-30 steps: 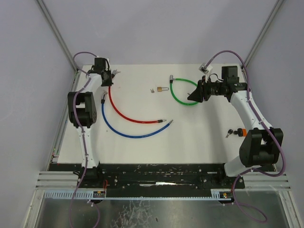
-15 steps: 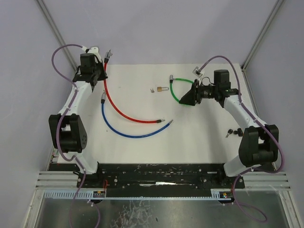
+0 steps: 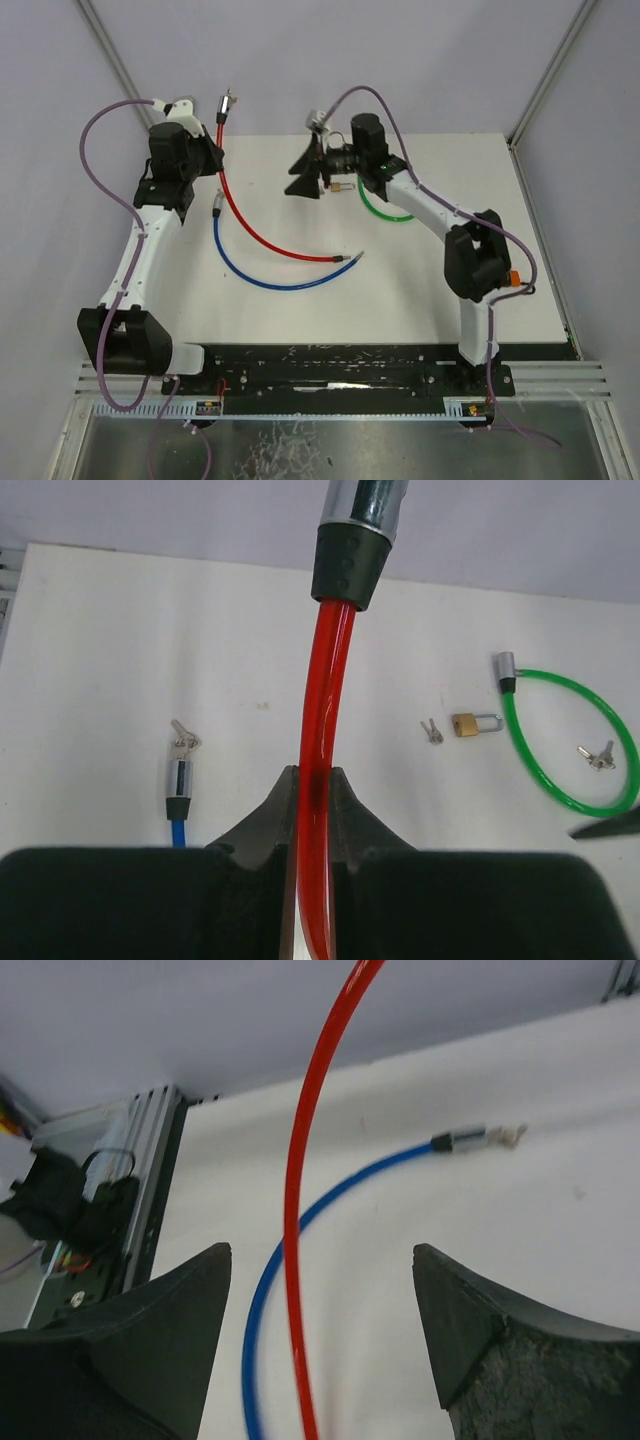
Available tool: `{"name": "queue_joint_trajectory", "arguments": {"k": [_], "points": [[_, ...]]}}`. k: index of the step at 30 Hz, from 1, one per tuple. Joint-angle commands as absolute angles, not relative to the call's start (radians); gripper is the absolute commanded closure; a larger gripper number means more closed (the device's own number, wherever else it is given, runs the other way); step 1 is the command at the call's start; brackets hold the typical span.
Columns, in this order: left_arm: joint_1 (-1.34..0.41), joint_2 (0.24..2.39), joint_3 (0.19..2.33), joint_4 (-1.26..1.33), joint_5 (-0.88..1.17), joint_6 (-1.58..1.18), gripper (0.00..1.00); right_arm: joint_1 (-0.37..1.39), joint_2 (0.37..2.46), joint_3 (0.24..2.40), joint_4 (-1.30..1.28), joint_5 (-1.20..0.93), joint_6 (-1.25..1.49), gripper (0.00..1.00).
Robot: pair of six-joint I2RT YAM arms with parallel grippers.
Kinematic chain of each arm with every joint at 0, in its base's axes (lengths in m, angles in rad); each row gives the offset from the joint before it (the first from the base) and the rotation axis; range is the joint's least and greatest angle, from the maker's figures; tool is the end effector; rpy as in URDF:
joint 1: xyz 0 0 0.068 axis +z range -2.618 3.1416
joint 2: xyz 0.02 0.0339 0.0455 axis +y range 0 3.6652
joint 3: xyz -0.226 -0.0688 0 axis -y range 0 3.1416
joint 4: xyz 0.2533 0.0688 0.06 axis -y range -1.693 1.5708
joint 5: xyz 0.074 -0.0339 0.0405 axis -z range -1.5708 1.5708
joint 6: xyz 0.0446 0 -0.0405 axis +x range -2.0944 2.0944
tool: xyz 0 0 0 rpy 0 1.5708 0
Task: Lock with the key
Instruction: Adjust the lock.
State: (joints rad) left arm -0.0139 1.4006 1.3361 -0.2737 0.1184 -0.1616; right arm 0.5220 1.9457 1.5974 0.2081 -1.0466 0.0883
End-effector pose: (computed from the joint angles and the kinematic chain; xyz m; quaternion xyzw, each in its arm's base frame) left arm 0.3498 -0.0101 0.3405 -0.0260 0.8149 -0.0987 0.5706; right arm 0.3766 0.2612 0.2803 -0.4608 0.5680 0.5305 0.4285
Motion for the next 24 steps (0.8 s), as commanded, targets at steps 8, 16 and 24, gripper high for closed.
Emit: {"name": "queue_joint_trajectory", "arguments": {"k": [8, 16, 24], "points": [[-0.043, 1.265, 1.266, -0.161, 0.236, -0.239, 1.0, 0.696, 2.214, 2.143, 0.137, -0.868, 0.188, 0.22], [-0.07, 1.23, 1.245, -0.147, 0.274, -0.267, 1.0, 0.755, 2.264, 2.193, 0.095, -0.791, 0.223, 0.28], [-0.09, 1.191, 1.221, -0.116, 0.306, -0.301, 1.0, 0.767, 2.282, 2.204, 0.13, -0.812, 0.313, 0.48]]}}
